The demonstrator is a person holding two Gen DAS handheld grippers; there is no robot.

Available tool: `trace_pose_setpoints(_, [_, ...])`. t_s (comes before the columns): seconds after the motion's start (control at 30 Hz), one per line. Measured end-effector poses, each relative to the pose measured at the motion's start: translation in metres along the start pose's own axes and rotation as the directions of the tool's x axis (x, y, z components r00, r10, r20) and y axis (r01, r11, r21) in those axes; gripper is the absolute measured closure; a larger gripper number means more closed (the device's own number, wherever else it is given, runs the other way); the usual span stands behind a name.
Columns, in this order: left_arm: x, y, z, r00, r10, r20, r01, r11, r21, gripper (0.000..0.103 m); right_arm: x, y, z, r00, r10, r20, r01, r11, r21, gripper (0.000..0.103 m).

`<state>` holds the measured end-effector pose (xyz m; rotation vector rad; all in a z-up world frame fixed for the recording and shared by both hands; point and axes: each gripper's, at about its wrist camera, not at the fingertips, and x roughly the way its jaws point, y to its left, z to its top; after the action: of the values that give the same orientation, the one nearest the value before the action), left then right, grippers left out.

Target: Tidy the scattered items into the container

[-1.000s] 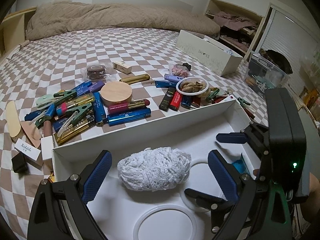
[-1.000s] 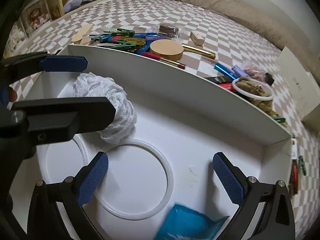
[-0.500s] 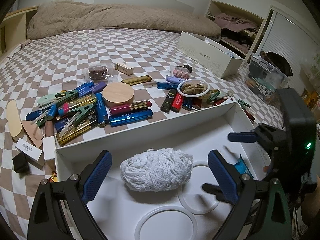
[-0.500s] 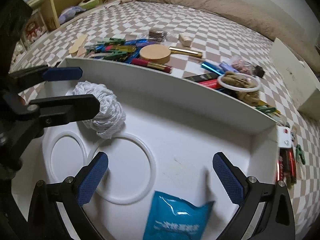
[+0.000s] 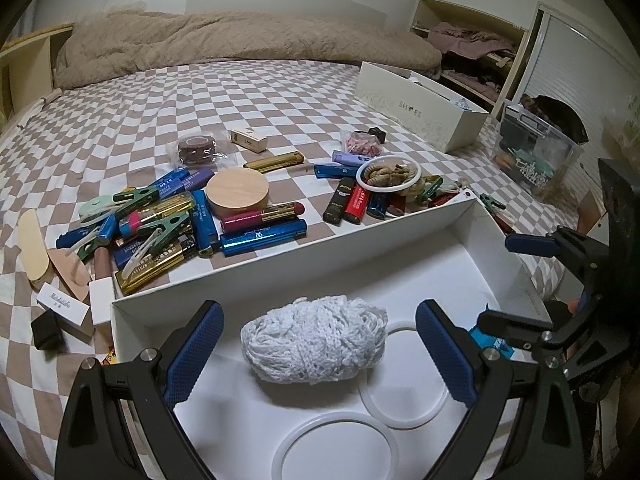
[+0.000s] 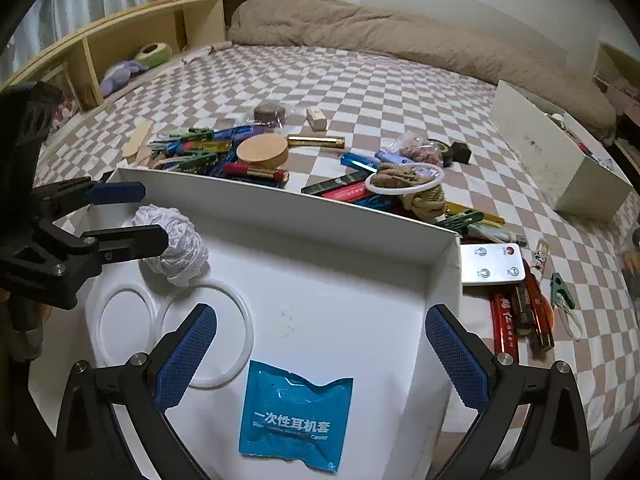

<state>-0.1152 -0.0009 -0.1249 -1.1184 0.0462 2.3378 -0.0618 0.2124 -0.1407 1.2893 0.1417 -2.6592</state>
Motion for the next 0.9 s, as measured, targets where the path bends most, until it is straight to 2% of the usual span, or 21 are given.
trace_pose_setpoints(0.33, [-0.006, -0.003, 0.001, 0.999, 0.012, 0.047, -0.012, 1.0, 0.011, 0.005, -0.013, -0.008, 0.004, 0.997, -0.018, 0.081, 0.013, 0.998, 0.058, 0.0])
trace_pose_setpoints(0.4, [-0.008, -0.003, 0.003, 0.998, 0.016, 0.057, -0.017, 1.0, 0.015, 0.0, -0.016, -0.01, 0.006, 0.995, -0.017, 0.099, 0.011, 0.998, 0.067, 0.0])
trace_pose_setpoints(0.53, [-0.012, -0.003, 0.004, 0.996, 0.011, 0.085, -0.012, 1.0, 0.011, 0.0, -0.022, -0.013, 0.01, 0.99, -0.023, 0.137, 0.012, 0.997, 0.081, 0.0])
trace_pose_setpoints(0.73, [-0.025, 0.0, 0.009, 0.987, 0.017, 0.163, -0.016, 1.0, -0.006, 0.0, -0.033, -0.017, 0.015, 0.98, -0.029, 0.199, 0.009, 0.995, 0.1, 0.0])
trace_pose_setpoints(0.9, [-0.031, 0.003, 0.011, 0.976, 0.058, 0.211, -0.056, 0.998, -0.016, 0.0, -0.039, -0.022, 0.018, 0.969, -0.038, 0.243, 0.009, 0.993, 0.119, 0.0])
